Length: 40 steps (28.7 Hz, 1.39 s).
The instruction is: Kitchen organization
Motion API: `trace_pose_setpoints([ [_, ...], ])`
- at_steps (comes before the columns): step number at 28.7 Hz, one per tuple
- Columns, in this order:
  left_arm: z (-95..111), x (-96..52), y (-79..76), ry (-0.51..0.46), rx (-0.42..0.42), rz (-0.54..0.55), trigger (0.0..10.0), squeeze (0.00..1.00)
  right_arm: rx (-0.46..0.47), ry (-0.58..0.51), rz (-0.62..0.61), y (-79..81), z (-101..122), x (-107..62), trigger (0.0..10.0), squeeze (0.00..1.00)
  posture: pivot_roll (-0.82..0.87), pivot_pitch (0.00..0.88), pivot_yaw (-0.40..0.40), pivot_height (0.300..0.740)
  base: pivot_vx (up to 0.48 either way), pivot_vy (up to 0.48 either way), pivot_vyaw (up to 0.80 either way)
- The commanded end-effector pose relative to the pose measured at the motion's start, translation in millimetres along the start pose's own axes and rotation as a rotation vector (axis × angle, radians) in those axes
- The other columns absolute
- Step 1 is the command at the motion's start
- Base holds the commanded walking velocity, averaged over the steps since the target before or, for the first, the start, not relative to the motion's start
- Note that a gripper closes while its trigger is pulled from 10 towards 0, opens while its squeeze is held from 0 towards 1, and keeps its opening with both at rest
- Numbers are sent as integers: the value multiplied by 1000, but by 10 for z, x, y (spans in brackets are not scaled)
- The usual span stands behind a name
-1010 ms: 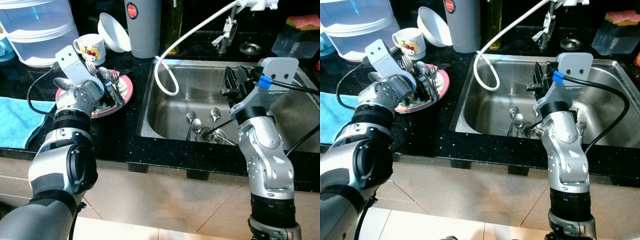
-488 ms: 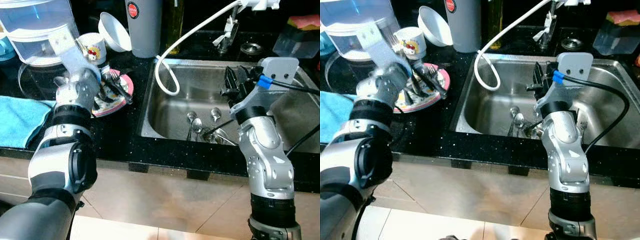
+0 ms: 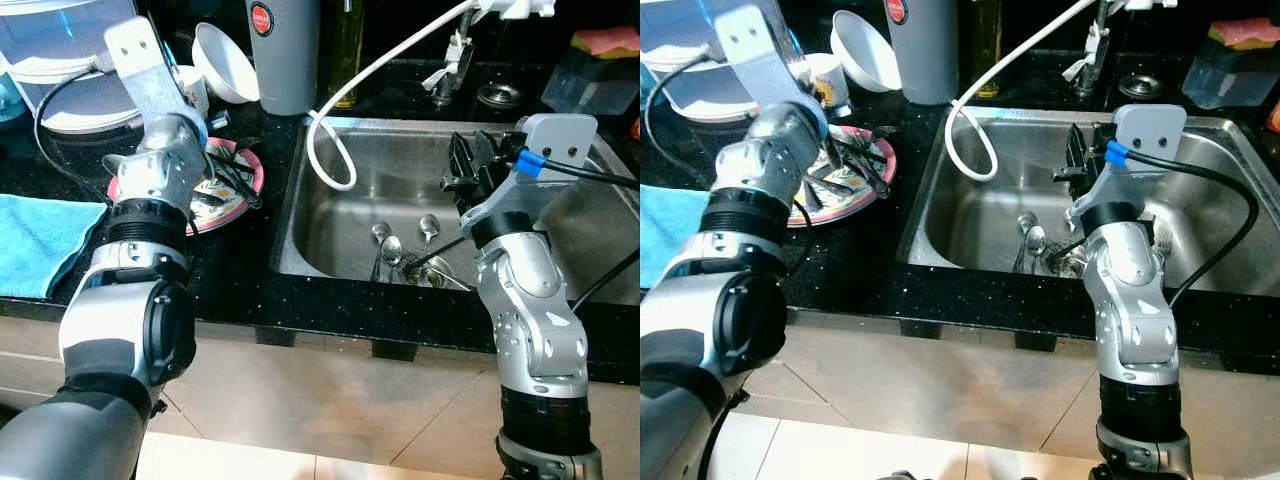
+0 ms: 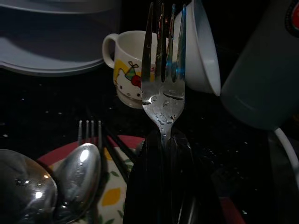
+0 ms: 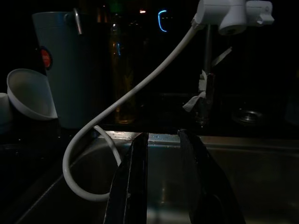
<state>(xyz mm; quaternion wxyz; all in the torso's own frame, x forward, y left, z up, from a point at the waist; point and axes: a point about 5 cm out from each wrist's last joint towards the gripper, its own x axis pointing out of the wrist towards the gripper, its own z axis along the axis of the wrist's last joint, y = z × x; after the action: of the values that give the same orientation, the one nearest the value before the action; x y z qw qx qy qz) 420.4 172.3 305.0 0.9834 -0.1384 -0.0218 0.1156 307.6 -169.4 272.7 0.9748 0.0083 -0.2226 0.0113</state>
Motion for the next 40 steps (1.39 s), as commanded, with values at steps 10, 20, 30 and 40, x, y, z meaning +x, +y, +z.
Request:
trace_pose_setpoints([
  [10, 121, -152, -502, -64, 21, -449, 10000, 0, -2, -5, -8, -15, 19, 11, 10000, 0, 24, 113, 68, 740, 0, 0, 0],
  [20, -382, -442, -1057, 10, 166, -807, 10000, 0, -4, -12, -19, -30, 32, 16, 10000, 0, 19, 111, 69, 740, 0, 0, 0],
  [30, -779, -549, -1201, 112, 131, -881, 10000, 753, -56, -48, -86, -131, 84, 7, 10000, 0, -1, 108, 75, 740, 0, 0, 0],
  [40, -653, -585, -1182, -13, 107, -911, 10000, 894, -63, -68, -99, -122, 100, 22, 10000, 0, 2, 92, 77, 740, 0, 0, 0],
])
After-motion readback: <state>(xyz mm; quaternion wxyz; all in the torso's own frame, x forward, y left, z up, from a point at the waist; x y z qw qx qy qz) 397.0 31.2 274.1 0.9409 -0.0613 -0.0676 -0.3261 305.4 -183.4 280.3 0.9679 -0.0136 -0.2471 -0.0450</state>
